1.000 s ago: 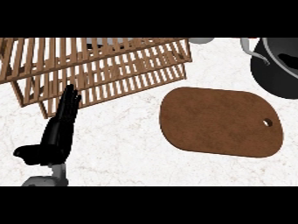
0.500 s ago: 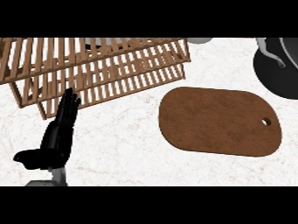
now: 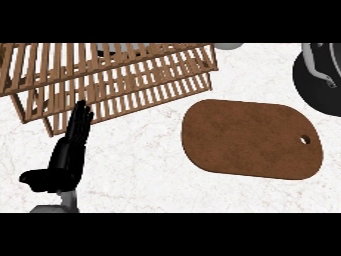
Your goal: Pick the bell pepper from the cutting board and place it in the pot
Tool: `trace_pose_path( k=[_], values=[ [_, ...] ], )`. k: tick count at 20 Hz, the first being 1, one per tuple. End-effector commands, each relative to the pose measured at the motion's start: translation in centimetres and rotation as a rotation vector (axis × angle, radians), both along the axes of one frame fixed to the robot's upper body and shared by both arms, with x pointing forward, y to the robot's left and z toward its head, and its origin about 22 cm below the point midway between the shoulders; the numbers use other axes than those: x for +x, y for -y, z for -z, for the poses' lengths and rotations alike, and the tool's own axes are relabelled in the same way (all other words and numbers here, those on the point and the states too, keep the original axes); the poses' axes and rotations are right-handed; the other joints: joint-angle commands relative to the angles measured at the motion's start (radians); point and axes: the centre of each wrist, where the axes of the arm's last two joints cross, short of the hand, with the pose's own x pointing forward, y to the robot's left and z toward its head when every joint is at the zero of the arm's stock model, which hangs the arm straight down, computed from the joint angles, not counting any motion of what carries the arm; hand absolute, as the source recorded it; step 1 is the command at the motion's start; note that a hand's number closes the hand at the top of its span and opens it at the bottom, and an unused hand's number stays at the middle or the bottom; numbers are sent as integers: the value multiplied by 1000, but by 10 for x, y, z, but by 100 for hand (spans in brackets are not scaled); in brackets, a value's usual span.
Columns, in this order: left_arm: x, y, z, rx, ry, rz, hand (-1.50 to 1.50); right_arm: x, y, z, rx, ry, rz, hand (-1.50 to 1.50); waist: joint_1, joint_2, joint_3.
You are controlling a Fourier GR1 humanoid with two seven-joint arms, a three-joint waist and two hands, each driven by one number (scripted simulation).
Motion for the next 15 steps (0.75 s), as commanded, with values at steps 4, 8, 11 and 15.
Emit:
trace_pose_path(
  k=[4,8,11,15],
  values=[
    [0,-13,19,15,-10,-11,0,-35,28,5,-28,6,9,-150,-12,-5,-2],
    [7,6,-7,12,-2,-4,0,-36,27,10,-24,47,81,-150,-2,-2,0],
    [11,5,-6,0,10,-8,0,-64,44,15,-20,97,126,-150,-11,-3,0],
    [8,5,-3,-6,-6,-11,0,-67,46,16,-21,98,157,-150,-8,-4,-1]
  ],
)
